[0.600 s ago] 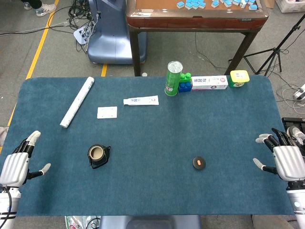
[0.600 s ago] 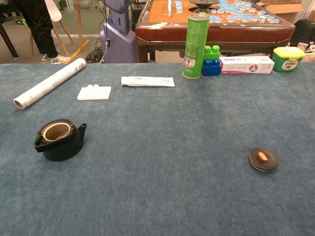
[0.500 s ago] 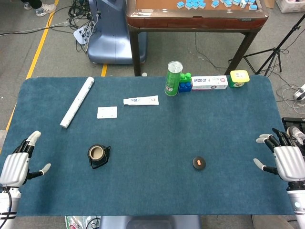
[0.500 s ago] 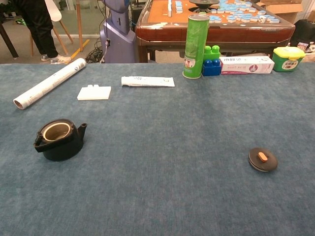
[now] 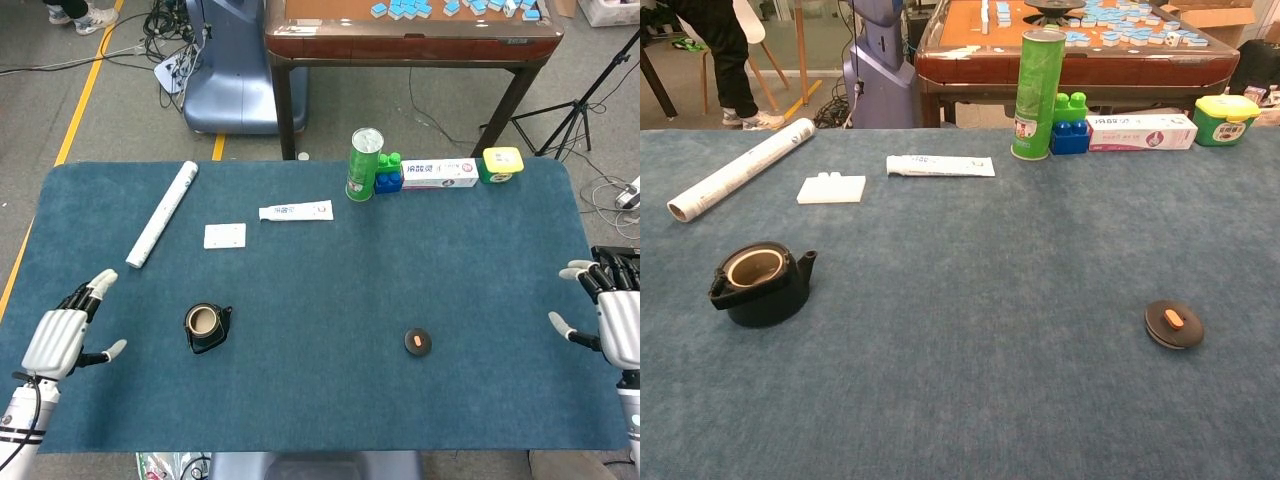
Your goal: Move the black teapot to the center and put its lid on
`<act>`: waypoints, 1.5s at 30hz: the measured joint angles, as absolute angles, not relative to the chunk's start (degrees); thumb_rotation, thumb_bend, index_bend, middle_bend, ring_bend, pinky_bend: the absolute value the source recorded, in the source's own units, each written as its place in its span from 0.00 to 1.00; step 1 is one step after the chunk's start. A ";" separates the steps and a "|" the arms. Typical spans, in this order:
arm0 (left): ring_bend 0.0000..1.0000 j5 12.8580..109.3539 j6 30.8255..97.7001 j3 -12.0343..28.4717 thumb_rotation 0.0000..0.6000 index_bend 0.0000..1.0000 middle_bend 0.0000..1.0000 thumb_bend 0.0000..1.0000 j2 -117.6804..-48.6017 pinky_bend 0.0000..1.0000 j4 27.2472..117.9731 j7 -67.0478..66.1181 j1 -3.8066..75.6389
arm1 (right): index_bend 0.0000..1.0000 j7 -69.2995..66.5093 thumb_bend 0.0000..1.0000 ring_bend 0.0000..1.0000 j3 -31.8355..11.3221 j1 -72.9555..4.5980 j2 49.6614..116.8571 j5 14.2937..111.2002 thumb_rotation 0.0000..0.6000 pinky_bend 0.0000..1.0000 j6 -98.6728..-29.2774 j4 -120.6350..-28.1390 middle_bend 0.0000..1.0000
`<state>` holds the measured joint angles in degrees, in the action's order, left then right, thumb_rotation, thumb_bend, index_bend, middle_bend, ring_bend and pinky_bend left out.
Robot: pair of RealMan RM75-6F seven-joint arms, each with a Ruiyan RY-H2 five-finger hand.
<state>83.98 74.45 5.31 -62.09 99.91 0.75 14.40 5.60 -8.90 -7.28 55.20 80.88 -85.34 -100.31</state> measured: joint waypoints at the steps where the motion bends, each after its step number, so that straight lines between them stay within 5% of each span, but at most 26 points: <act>1: 0.11 84.38 73.69 5.20 1.00 0.05 0.09 0.18 -62.04 0.20 99.80 0.92 14.94 | 0.35 5.61 0.22 0.10 -9.06 -7.35 55.02 80.63 1.00 0.12 -85.33 -100.54 0.30; 26: 0.11 91.16 63.40 1.68 1.00 0.00 0.09 0.15 -71.86 0.20 93.60 0.27 24.56 | 0.35 6.29 0.22 0.10 -8.91 -7.93 55.61 77.89 1.00 0.12 -82.75 -99.92 0.30; 45: 0.11 85.71 58.77 2.56 1.00 0.00 0.06 0.15 -78.03 0.20 88.54 -3.64 28.51 | 0.35 5.52 0.22 0.10 -8.67 -7.51 55.55 77.58 1.00 0.12 -82.69 -99.25 0.30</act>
<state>85.71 58.77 2.56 -78.03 88.54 -3.64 28.51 5.52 -8.67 -7.51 55.55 77.58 -82.69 -99.25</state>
